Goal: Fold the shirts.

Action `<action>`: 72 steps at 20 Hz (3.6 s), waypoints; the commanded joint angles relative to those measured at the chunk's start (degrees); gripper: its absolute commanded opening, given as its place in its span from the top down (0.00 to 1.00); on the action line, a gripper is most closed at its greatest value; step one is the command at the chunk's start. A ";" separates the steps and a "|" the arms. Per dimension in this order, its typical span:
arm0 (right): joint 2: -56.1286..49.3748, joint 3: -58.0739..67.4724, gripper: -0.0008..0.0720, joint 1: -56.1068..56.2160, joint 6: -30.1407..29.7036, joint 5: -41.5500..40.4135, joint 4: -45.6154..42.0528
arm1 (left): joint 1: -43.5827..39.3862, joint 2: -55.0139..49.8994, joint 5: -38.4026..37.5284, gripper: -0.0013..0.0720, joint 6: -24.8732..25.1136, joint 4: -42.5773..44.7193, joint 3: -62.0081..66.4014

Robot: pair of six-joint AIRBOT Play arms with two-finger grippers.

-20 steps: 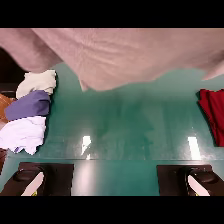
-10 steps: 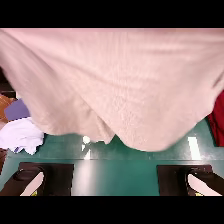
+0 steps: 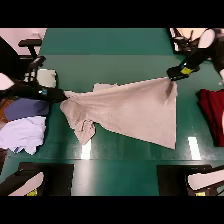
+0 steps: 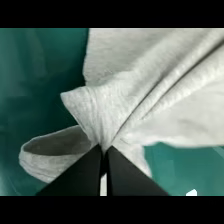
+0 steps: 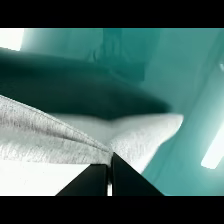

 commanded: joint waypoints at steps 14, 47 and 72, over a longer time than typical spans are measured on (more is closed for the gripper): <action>7.02 -8.90 0.47 -8.55 -0.33 -1.29 26.45 | 13.03 -13.03 -7.80 0.31 -0.39 2.14 11.56; 41.05 -78.09 0.34 -37.75 -0.50 -7.10 21.55 | 4.74 -3.76 6.38 0.95 2.97 -5.86 -9.27; 55.30 -13.22 0.97 -29.16 -1.84 -8.52 29.51 | 4.74 21.97 0.31 0.95 -3.93 -0.04 41.99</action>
